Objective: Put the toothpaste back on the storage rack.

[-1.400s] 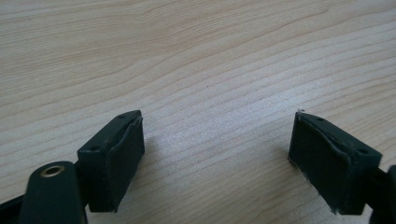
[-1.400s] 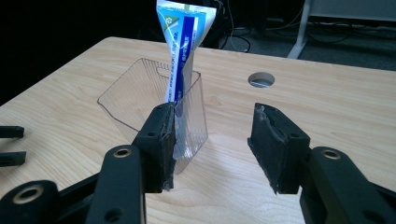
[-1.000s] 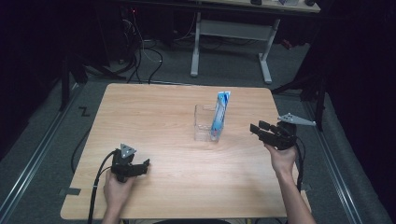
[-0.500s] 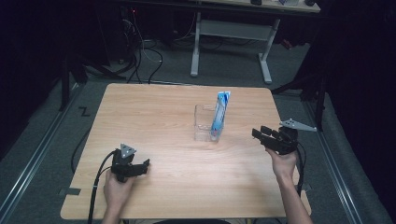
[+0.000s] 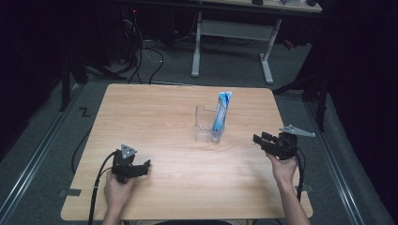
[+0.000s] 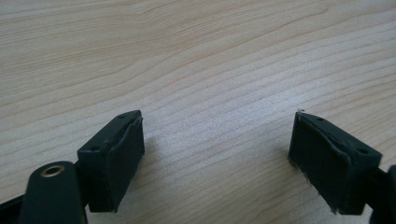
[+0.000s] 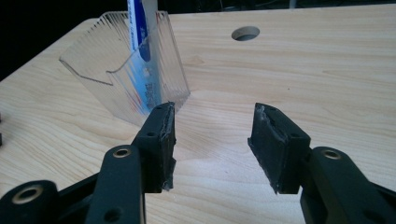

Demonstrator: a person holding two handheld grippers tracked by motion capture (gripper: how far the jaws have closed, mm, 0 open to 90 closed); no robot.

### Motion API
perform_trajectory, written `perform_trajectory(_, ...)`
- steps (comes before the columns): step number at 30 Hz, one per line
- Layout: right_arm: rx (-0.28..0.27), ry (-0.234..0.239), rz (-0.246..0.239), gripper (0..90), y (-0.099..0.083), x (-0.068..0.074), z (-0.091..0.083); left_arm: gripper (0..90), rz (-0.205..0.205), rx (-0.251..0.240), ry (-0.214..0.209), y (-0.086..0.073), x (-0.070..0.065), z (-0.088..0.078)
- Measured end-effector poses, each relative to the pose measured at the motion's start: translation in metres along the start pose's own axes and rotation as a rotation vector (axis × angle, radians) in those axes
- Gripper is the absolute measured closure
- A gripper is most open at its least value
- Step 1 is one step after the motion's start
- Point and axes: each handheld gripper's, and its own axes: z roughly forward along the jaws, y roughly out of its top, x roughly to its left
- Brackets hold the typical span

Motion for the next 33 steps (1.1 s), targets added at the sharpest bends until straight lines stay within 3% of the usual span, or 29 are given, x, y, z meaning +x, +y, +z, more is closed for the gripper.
perform_trajectory(23, 0.07, -0.023, -0.003, 49.6, -0.025, -0.002, 0.019, 18.6, 0.0, -0.001, -0.001, 0.0, 0.0, 0.0)
perform_trajectory(27, 0.091, -0.054, -0.045, 48.6, -0.028, 0.001, 0.024, 18.6, 0.0, 0.0, -0.001, 0.0, 0.0, 0.0)
perform_trajectory(33, 0.115, -0.062, -0.057, 48.1, -0.031, 0.004, 0.033, 18.6, 0.0, -0.001, -0.001, 0.0, 0.0, 0.0)
